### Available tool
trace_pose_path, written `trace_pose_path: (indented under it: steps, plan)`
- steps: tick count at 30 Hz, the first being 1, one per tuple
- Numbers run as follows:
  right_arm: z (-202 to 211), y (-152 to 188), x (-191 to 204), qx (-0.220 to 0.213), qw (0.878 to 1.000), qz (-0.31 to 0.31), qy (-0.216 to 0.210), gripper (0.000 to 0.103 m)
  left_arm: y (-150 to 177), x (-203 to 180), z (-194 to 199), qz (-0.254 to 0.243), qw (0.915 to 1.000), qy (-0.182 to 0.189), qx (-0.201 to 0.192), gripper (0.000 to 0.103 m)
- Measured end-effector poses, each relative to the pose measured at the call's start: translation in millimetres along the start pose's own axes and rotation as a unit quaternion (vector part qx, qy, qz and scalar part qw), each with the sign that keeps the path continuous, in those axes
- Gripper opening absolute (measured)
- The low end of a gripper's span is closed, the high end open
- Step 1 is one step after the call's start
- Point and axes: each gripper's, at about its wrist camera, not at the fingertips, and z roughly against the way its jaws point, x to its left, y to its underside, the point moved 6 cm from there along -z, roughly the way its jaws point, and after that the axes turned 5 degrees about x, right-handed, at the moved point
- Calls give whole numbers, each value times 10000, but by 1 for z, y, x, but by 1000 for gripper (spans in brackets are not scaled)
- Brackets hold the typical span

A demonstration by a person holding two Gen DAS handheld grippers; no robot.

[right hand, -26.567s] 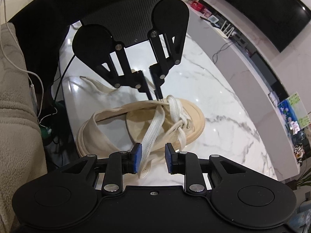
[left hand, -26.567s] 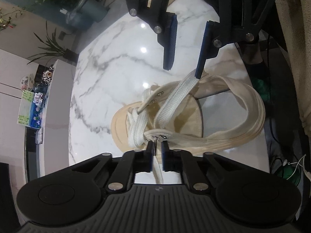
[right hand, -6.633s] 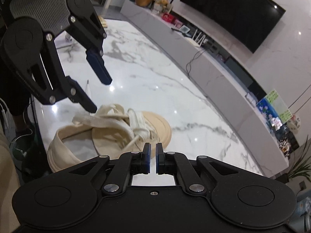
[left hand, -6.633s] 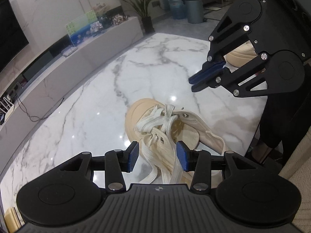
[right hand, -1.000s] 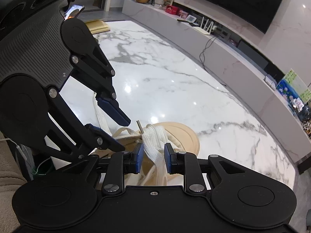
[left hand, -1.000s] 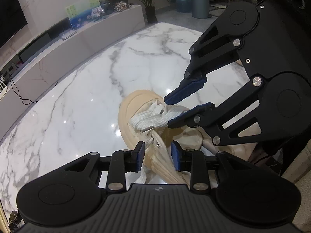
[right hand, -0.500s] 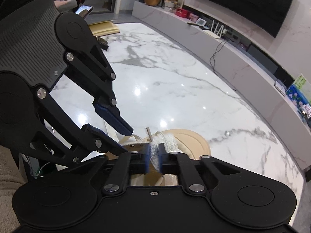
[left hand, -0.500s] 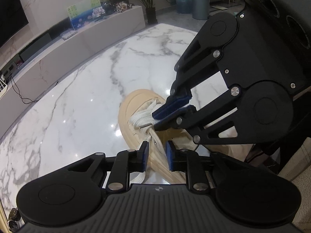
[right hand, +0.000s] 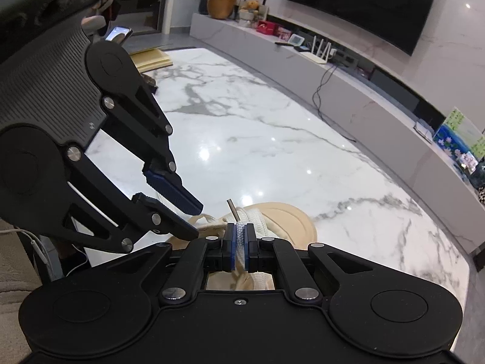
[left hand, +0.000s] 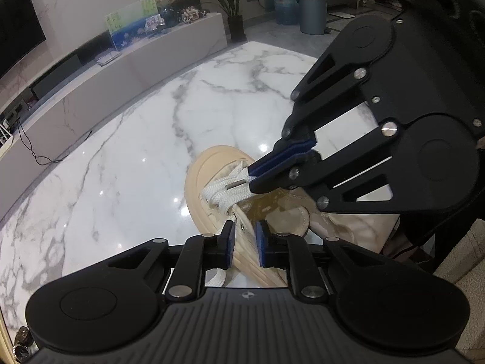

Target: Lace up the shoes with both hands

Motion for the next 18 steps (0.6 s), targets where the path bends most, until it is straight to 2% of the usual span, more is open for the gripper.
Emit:
trace_pose_path:
  steps: [12,18]
  plan:
    - [6,3,13,124,9996,243,-123,3,7,11,0,205,9997,-99,84,13]
    - [3,6,19,245,9988,419,-81,3,9,11,0,124,9998,-135,96,14]
